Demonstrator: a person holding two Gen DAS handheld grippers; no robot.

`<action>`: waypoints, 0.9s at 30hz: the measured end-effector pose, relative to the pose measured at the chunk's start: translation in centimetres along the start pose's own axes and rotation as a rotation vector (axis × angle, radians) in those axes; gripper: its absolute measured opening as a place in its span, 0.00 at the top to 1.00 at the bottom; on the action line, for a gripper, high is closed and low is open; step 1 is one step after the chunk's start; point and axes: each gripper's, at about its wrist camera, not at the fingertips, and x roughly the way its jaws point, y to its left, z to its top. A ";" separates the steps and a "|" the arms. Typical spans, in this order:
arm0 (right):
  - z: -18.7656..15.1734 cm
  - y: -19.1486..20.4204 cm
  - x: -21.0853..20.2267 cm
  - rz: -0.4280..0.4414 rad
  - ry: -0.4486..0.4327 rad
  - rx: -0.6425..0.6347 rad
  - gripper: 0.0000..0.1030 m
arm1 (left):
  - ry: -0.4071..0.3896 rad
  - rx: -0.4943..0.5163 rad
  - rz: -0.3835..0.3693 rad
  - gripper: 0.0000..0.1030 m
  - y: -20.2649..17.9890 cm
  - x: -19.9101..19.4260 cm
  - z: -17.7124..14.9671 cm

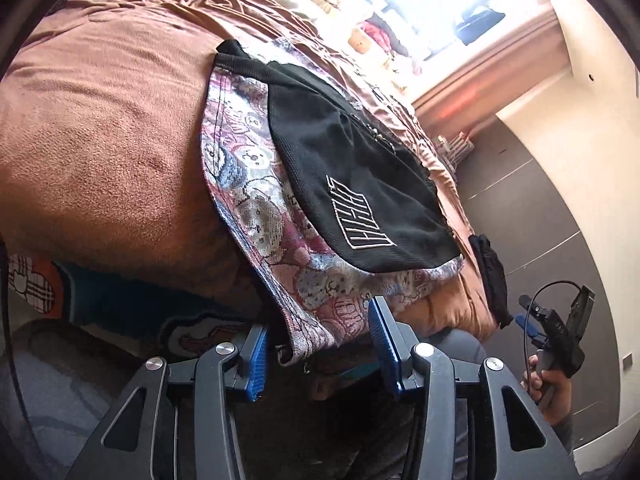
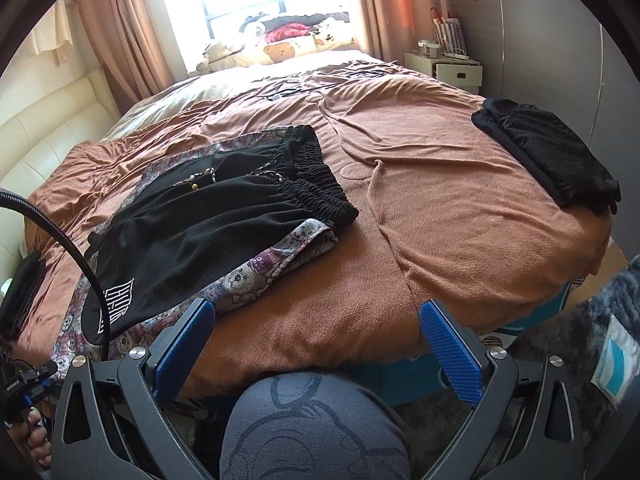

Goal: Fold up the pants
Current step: 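Move both tools toward the black shorts and lower them to the waistband, then close the left gripper on the bear-print hem while the right gripper pinches the elastic waistband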

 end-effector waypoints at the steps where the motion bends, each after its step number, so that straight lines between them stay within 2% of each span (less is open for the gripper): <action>1: 0.0 0.1 -0.2 0.003 -0.003 0.001 0.00 | 0.000 -0.001 -0.004 0.53 -0.2 0.2 0.0; 6: 0.0 0.4 -1.2 0.025 -0.016 0.003 0.00 | 0.009 -0.019 0.024 0.53 0.0 0.8 -0.2; 12: 0.4 -0.5 -0.1 0.049 -0.003 0.012 0.00 | 0.033 -0.028 0.114 0.54 0.1 2.2 -0.5; 15: 0.7 -1.0 1.6 0.066 0.018 0.038 0.00 | 0.023 -0.066 0.137 0.65 0.6 2.4 -0.4; 17: 1.1 -1.3 3.0 0.064 0.042 0.053 0.00 | 0.014 -0.085 0.150 0.78 0.8 2.3 -0.3; 20: 1.4 -1.5 5.3 0.071 0.070 0.063 0.00 | 0.003 -0.096 0.172 0.88 0.9 1.8 -0.1; 22: 1.7 -1.4 6.7 0.070 0.093 0.068 0.01 | -0.010 -0.103 0.185 0.92 1.0 1.4 0.1; 23: 1.8 -1.4 7.4 0.074 0.106 0.073 0.06 | -0.018 -0.110 0.190 0.94 1.1 1.2 0.2; 27: 1.9 -1.5 9.9 0.088 0.156 0.102 0.15 | -0.042 -0.123 0.195 0.94 0.9 0.6 0.5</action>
